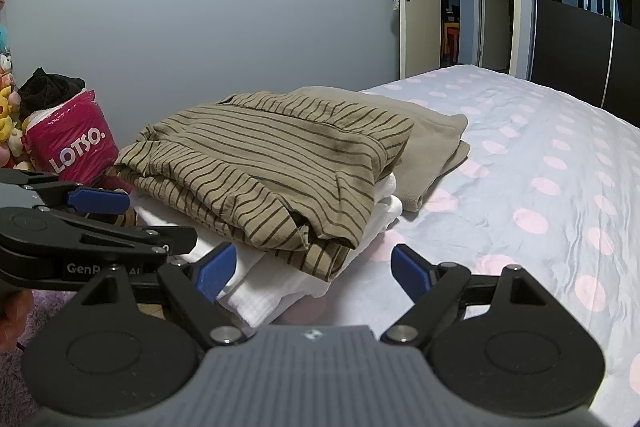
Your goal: Fold clothes
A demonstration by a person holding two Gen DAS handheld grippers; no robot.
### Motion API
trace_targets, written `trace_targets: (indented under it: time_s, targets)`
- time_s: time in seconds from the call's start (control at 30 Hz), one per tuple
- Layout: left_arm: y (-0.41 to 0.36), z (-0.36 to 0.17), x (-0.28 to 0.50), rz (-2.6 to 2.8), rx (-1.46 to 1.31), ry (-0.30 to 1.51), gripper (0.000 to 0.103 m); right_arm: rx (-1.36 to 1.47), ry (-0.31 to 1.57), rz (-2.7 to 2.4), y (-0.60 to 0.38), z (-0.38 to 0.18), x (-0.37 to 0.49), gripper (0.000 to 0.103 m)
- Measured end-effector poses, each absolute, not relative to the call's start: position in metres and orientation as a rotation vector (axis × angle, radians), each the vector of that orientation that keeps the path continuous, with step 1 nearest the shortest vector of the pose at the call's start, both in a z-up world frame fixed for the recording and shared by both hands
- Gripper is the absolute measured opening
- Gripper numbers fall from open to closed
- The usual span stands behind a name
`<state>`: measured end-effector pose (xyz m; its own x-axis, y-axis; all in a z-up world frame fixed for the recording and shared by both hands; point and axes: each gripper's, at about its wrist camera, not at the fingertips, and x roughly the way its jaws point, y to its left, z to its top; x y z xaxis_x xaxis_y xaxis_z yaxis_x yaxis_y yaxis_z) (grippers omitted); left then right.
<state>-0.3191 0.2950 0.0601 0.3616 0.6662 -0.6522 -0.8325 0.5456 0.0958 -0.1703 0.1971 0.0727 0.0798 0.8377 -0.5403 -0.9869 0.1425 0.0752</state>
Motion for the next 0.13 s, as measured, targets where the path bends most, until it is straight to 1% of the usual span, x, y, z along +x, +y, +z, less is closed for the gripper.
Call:
trace_targets:
  time_s: [0.13]
  targets:
    - [0.2950, 0.0595, -0.3196, 0.981, -0.270, 0.702, 0.075, -0.352, 0.524, 1.406, 0.1977, 0.0723, -0.1706, 0.086]
